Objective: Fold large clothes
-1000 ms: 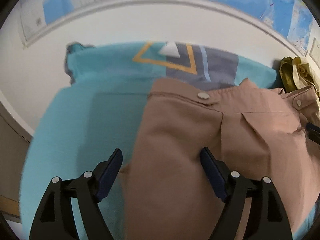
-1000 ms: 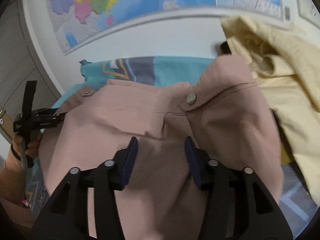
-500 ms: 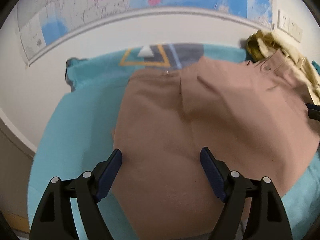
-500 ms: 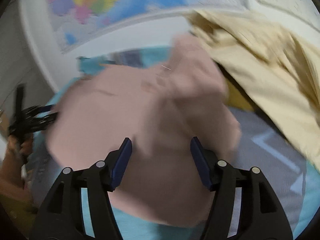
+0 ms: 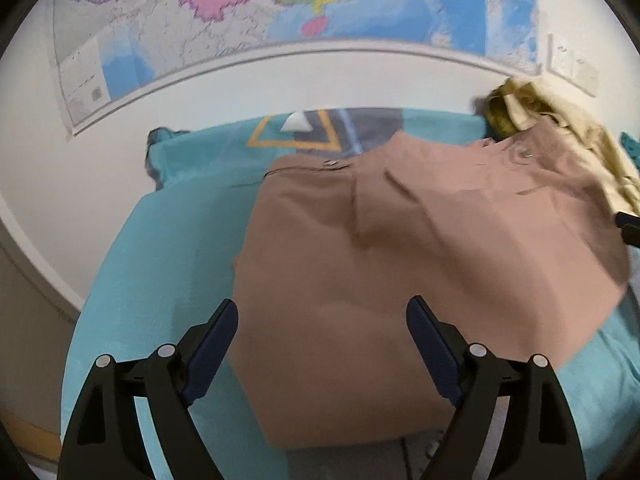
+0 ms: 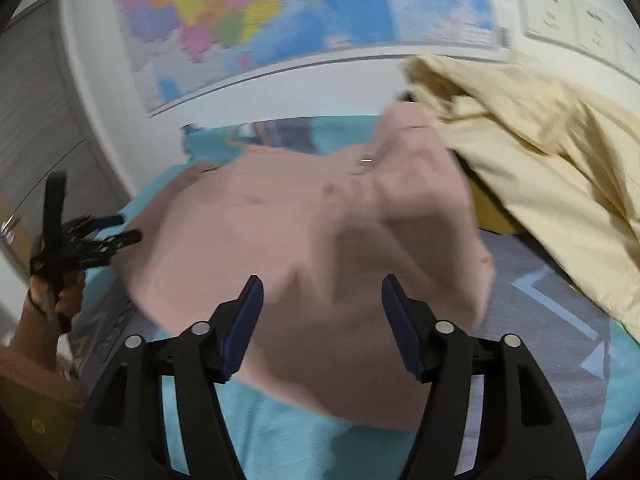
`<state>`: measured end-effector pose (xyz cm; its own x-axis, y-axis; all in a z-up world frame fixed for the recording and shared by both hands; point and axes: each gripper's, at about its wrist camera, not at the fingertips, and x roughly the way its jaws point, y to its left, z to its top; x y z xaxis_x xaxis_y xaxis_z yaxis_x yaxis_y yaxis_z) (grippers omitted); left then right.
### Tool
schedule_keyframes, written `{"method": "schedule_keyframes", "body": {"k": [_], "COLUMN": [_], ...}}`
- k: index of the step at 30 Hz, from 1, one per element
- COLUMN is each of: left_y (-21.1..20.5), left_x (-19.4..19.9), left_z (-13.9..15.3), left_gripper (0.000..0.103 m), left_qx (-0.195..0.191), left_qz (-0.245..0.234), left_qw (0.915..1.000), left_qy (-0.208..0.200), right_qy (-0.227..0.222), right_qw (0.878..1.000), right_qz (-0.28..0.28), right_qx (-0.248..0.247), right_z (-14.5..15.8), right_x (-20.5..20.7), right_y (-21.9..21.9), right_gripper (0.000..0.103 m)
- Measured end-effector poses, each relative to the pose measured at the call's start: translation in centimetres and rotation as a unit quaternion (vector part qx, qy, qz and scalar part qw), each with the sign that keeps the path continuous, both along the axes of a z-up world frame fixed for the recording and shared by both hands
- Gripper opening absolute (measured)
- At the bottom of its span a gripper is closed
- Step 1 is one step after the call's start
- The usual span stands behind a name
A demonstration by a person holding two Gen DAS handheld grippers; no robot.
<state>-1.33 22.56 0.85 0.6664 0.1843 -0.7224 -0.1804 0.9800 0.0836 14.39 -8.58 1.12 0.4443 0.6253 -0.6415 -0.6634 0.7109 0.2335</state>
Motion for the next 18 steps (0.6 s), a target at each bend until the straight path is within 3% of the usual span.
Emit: {"method": "schedule_keyframes", "body": {"k": [6, 9, 14, 18], "left_y": [0.0, 0.7, 0.6, 0.6], "left_x": [0.0, 0.2, 0.0, -0.4], "left_z": [-1.8, -2.3, -2.1, -1.7], "left_gripper": [0.084, 0.085, 0.085, 0.085], "left_qx": [-0.01, -0.033, -0.033, -0.028], "left_qz": [0.007, 0.016, 0.029, 0.042], "left_qw": [0.9995, 0.9987, 0.9983, 0.9981], "left_qy": [0.029, 0.034, 0.038, 0.036], "right_qy": [0.024, 0.041, 0.028, -0.001], "right_qw": [0.998, 0.999, 0.999, 0.999], "right_qz": [0.023, 0.011, 0.011, 0.041], "right_qx": [-0.049, -0.033, -0.031, -0.016], "right_z": [-3.2, -4.3, -3.1, -0.8], "right_x": [0.7, 1.9, 1.1, -0.9], "right_y": [2.3, 2.2, 2.0, 3.3], "right_gripper": [0.062, 0.06, 0.061, 0.063]}}
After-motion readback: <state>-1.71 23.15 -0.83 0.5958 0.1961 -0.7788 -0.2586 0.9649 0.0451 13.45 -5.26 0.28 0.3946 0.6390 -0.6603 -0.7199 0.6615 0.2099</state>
